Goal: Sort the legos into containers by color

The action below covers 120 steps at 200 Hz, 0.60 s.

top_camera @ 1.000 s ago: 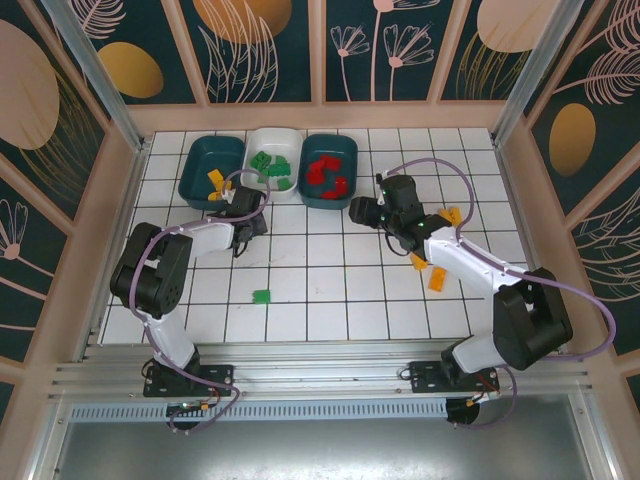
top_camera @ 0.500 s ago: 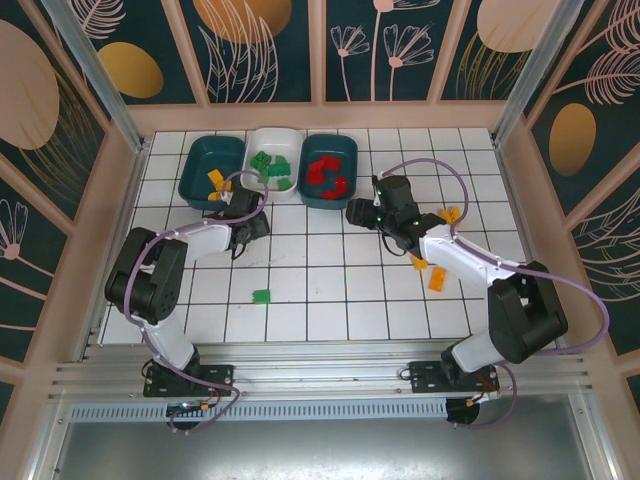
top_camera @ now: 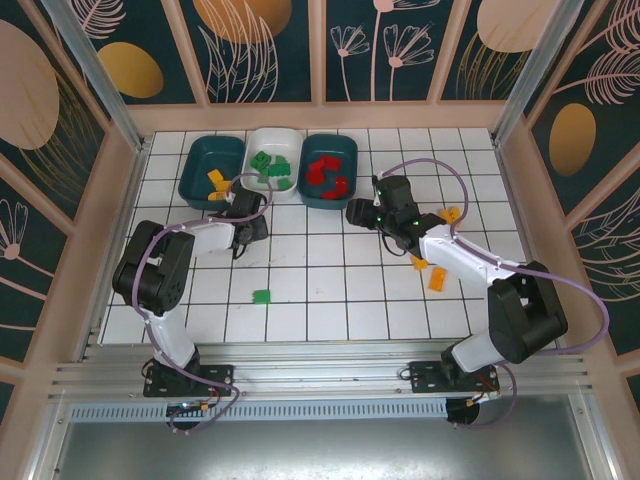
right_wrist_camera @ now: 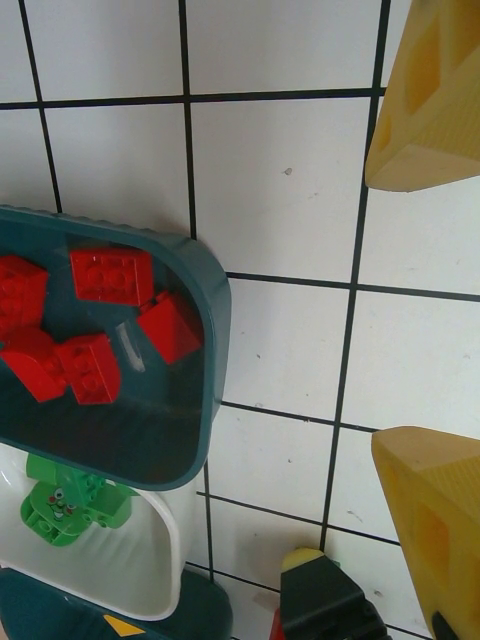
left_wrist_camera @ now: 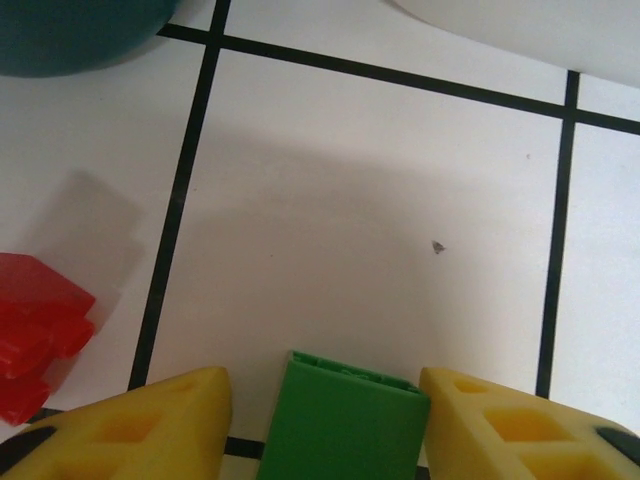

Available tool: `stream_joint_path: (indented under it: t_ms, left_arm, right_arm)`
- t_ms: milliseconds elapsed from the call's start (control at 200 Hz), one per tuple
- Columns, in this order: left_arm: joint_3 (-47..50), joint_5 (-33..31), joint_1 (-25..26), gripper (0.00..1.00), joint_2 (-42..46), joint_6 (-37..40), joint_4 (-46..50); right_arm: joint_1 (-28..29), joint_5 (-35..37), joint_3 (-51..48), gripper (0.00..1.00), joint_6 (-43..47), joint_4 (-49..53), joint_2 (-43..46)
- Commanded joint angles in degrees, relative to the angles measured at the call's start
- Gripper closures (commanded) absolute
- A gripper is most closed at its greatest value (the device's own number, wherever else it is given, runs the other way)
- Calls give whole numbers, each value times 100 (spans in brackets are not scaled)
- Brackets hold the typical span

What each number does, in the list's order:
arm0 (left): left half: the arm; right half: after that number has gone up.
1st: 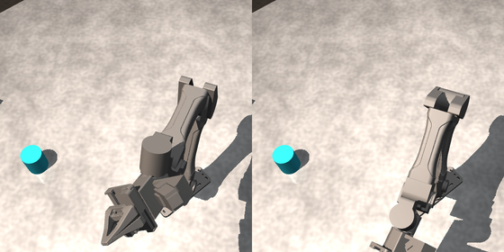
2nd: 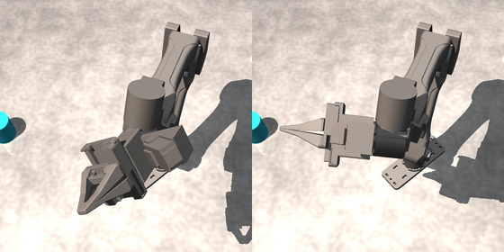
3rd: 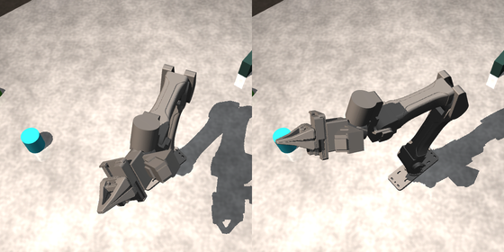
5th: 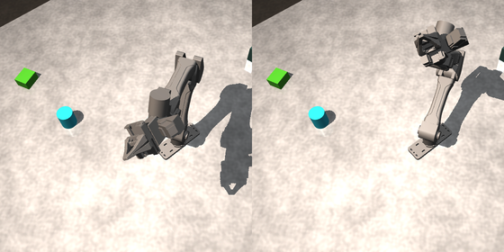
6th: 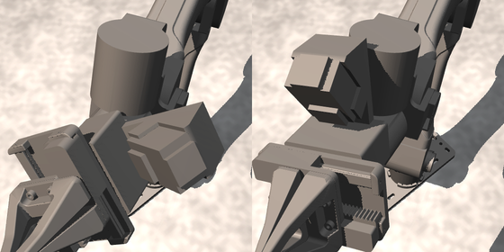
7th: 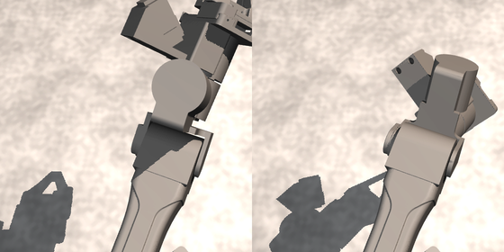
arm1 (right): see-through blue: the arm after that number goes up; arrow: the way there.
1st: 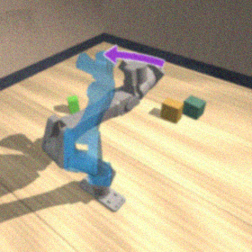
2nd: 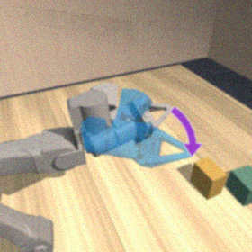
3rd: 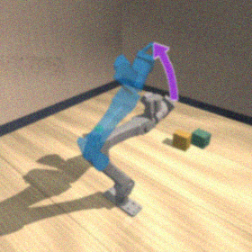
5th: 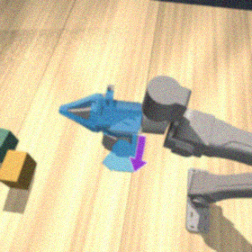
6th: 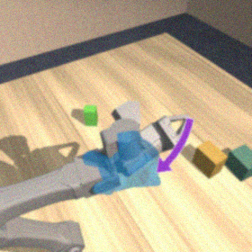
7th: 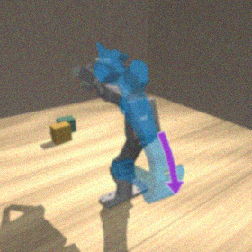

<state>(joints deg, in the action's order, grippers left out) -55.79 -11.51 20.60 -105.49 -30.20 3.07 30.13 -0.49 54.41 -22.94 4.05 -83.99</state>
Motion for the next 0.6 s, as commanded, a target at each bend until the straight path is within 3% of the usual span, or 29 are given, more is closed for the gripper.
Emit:
stream_joint_path:
  t_ms: [0, 145, 390, 510, 596]
  left_arm:
    - [104, 447, 7, 52, -92, 71, -255]
    - [129, 481, 11, 66, 277, 41, -185]
    - [-240, 677, 9, 77, 949, 5, -70]
    - [-964, 424, -3, 77, 763, 48, 114]
    - [-1798, 387, -2, 78, 97, 116, 300]
  right_arm:
    - [63, 82, 192, 36, -70, -30, -100]
    - [63, 89, 236, 36, -70, -35, -143]
    - [87, 111, 263, 36, -88, -28, -179]
    - [90, 106, 267, 36, -130, -60, -229]
    - [89, 109, 280, 36, -141, -41, -242]
